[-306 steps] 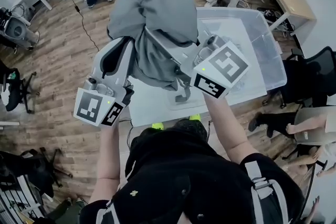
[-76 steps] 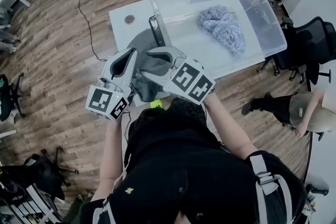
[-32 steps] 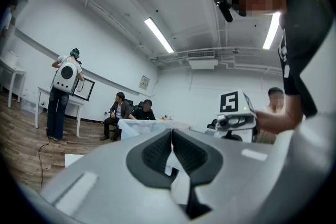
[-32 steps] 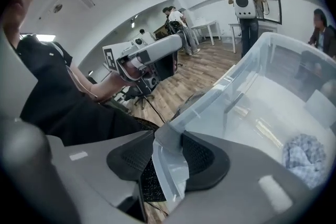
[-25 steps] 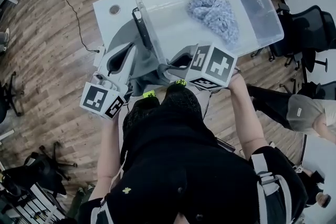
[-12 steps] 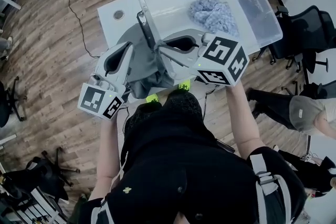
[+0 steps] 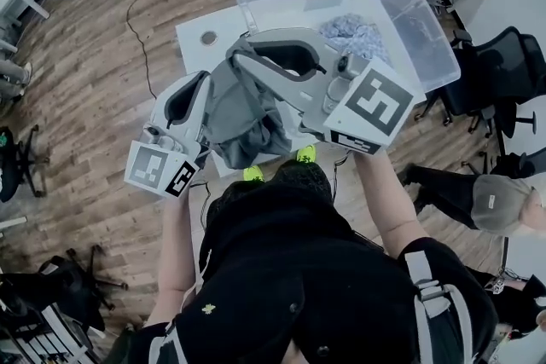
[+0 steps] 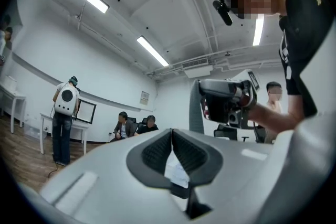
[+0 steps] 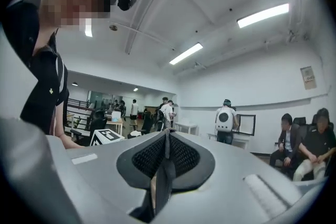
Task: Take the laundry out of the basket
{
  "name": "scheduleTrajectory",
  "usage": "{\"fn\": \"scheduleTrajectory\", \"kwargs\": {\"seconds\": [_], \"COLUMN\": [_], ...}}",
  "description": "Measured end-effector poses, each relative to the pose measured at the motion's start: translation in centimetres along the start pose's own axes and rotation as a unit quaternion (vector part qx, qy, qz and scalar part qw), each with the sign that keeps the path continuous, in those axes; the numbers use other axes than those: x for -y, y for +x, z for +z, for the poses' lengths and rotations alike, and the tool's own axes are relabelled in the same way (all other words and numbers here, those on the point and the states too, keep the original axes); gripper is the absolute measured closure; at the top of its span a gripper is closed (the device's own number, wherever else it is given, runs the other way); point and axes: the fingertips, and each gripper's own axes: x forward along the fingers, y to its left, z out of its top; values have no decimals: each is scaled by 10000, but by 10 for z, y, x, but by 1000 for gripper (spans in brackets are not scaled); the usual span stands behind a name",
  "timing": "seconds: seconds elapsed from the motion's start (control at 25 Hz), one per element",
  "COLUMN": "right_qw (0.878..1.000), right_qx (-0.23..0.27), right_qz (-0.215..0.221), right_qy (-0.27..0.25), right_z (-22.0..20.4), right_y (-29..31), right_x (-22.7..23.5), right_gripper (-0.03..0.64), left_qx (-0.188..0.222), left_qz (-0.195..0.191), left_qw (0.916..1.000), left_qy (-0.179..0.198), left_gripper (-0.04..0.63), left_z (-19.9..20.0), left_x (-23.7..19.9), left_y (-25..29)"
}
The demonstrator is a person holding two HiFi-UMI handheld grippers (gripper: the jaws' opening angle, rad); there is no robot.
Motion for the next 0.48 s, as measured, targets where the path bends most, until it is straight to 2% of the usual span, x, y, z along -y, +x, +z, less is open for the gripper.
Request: {"fn": "scheduleTrajectory", "kwargs": {"seconds": [0.48], "right_qw": [9935], "right_qx": [905], "right_qz": [-2], "right_qy": [-690], "right_z": [75], "right_y": [7], "right_x": [-22], "right_gripper": [601], "left_qx": [165], "left_qz": [204], "left_qw": [9995], "left_qy": [162], "left_gripper": [584], "left_z": [17], "left_x": [-2], "left_y": [-18]}}
